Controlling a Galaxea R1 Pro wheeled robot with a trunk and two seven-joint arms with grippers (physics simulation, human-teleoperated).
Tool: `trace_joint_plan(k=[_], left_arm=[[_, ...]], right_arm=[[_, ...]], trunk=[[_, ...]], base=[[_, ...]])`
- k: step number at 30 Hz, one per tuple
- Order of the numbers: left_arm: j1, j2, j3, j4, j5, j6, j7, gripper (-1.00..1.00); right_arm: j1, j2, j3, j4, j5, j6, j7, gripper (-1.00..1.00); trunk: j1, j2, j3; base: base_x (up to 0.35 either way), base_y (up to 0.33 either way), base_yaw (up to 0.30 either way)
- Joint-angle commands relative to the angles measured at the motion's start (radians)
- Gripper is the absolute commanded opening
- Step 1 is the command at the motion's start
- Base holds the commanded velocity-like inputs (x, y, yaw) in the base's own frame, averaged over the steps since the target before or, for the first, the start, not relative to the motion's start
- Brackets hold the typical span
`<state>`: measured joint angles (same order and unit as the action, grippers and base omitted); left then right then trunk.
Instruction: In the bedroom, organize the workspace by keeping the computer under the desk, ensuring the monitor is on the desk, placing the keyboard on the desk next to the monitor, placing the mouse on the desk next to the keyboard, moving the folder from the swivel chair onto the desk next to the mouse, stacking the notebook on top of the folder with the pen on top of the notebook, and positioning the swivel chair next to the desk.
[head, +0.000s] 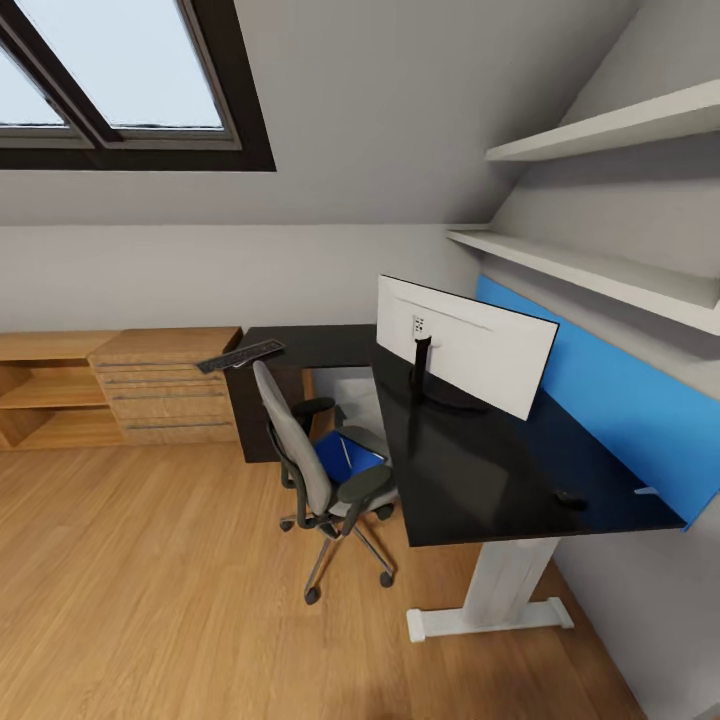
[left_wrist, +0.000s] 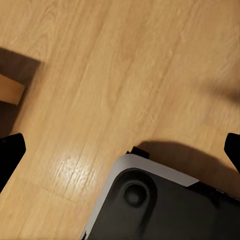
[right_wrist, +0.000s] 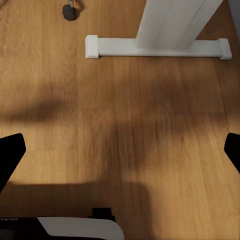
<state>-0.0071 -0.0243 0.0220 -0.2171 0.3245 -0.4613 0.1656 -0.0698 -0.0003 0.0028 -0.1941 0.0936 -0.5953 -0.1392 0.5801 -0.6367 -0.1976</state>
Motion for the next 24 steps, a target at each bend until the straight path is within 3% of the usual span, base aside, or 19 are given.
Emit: trace_joint_plan(k=[1,6,14,15,16,19,24], left_arm=[[-0.001,0.001,0.002,0.0,-0.003,-0.002,0.002,1.0],[-0.001,0.003,0.001,-0.001,-0.005,-0.005,0.002,1.0],[-0.001,-0.025,-0.021,-0.003,-0.011,-0.024,0.003,1.0],[-0.001,-0.029,-0.025,-0.002,-0.012,-0.042,0.004,1.0],[-0.001,-0.039,-0.028,0.0,-0.01,-0.125,0.006,1.0],[-0.001,-0.042,-0.032,0.003,-0.008,-0.17,0.006,1.0],[-0.001,-0.042,-0.032,0.015,-0.007,-0.182,0.006,1.0]], right_arm=[[-0.001,0.0,0.0,0.001,0.01,-0.001,-0.008,1.0],[-0.001,-0.001,0.0,0.001,0.009,-0.001,-0.008,1.0],[-0.001,-0.006,-0.002,0.001,0.008,-0.001,-0.01,1.0],[-0.001,-0.008,-0.002,0.001,0.008,0.0,-0.01,1.0],[-0.001,-0.01,-0.002,0.002,0.009,-0.001,-0.009,1.0],[-0.001,-0.011,-0.001,0.002,0.01,-0.001,-0.009,1.0],[-0.001,-0.011,0.0,0.003,0.011,0.0,-0.008,1.0]], trunk=[[0.0,-0.001,-0.002],[0.0,-0.001,-0.002],[0.004,-0.008,-0.005],[0.008,-0.015,-0.008],[0.012,-0.022,-0.011],[0.023,-0.043,-0.02],[0.042,-0.078,-0.036]], base=[[0.0,0.0,0.0],[0.0,0.0,0.0],[0.0,0.0,0.0],[0.0,0.0,0.0],[0.0,0.0,0.0],[0.0,0.0,0.0],[0.0,0.0,0.0]])
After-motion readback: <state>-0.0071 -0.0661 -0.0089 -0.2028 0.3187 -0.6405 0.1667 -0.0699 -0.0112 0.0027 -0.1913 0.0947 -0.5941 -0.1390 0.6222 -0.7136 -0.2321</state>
